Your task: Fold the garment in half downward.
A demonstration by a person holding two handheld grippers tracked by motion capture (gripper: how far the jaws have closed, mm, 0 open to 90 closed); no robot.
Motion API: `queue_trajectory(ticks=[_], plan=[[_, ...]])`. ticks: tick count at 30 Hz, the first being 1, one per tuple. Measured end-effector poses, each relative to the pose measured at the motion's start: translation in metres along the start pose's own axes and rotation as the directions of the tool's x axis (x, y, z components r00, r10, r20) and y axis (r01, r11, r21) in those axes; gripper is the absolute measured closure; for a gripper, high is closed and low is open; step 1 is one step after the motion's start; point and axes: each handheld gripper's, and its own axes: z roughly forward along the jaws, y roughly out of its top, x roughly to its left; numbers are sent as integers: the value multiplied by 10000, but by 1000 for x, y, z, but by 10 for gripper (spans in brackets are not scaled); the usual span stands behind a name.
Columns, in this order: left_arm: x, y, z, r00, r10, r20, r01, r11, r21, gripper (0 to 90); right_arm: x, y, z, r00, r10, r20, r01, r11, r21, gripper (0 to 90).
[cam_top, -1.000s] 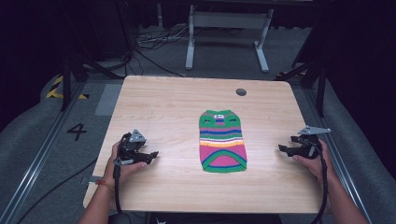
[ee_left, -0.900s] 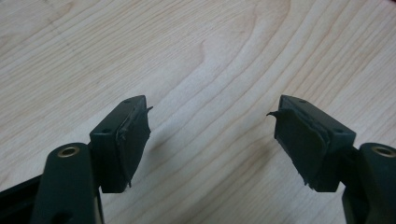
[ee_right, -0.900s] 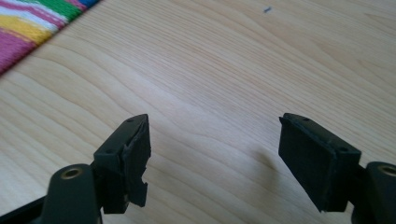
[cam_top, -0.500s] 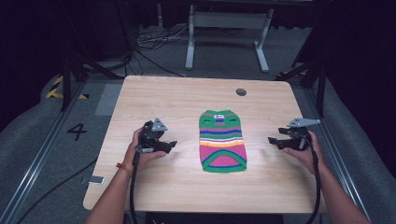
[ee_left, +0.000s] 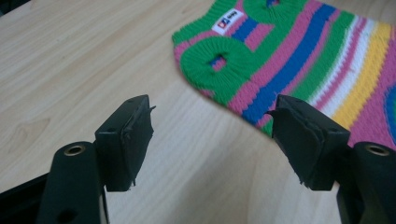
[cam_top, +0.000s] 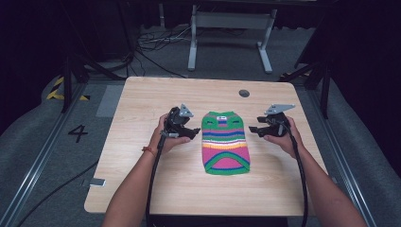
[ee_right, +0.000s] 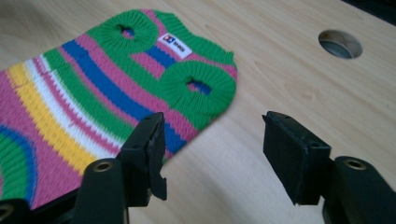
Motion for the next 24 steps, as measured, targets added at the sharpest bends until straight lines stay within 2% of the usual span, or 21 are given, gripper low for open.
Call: queue_trajectory(ticks=[5,8,10,12,14,16,18,21,24], plan=[[14,15,15,9993,-367,-51,367,9992,-140,328,-7,18,20,9999,100,-34,-100,9999,67,436],[18,22,25,9981,-620,-22,620,9980,-121,349,-10,27,34,9998,166,-92,-165,9998,106,470],[18,24,30,9983,-564,-171,562,9983,-133,369,-12,32,41,9996,211,-190,-208,9997,164,490],[20,25,34,9984,-546,-117,547,9985,15,387,-13,35,44,9998,135,-121,-132,9997,199,492],[22,26,42,9964,-850,-78,851,9962,166,382,-16,41,50,9996,209,-170,-205,9996,197,505],[25,28,48,9928,-1195,105,1194,9928,39,385,-17,46,59,9998,166,-55,-164,9995,280,515],[27,30,53,9920,-1252,175,1252,9921,-23,402,-18,50,67,9994,268,-222,-261,9991,347,521],[29,31,63,9843,-1696,491,1694,9855,76,398,-19,52,76,9994,319,-161,-310,9981,535,522],[29,32,73,9811,-1872,488,1866,9823,170,402,-19,52,84,9993,363,-89,-356,9973,642,526]])
